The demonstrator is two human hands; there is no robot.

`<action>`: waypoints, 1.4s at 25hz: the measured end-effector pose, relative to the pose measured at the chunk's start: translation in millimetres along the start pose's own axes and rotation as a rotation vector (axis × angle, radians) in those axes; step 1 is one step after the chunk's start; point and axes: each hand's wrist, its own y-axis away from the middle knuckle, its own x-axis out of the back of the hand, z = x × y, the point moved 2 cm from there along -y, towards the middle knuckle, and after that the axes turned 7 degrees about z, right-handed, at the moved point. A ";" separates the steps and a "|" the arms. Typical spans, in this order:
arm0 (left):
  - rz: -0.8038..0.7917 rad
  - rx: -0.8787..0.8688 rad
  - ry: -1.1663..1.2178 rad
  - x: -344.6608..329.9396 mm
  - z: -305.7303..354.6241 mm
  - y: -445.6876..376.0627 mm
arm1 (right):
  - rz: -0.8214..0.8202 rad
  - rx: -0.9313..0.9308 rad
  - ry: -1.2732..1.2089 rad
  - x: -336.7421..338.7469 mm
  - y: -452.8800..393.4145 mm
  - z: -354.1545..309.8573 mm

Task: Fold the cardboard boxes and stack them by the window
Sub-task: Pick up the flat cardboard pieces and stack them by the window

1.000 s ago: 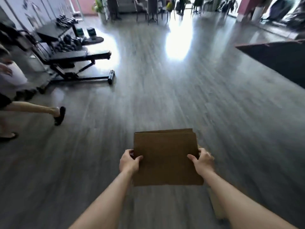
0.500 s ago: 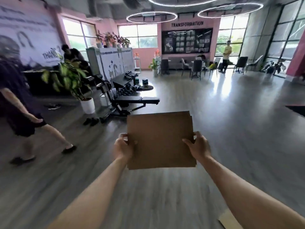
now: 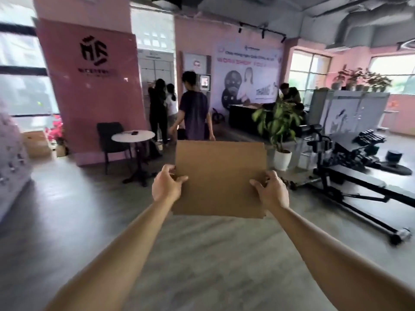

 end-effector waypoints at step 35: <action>0.567 0.237 -0.304 225.0 -354.8 -626.9 | -0.470 0.375 -0.305 -750.2 -179.3 -516.1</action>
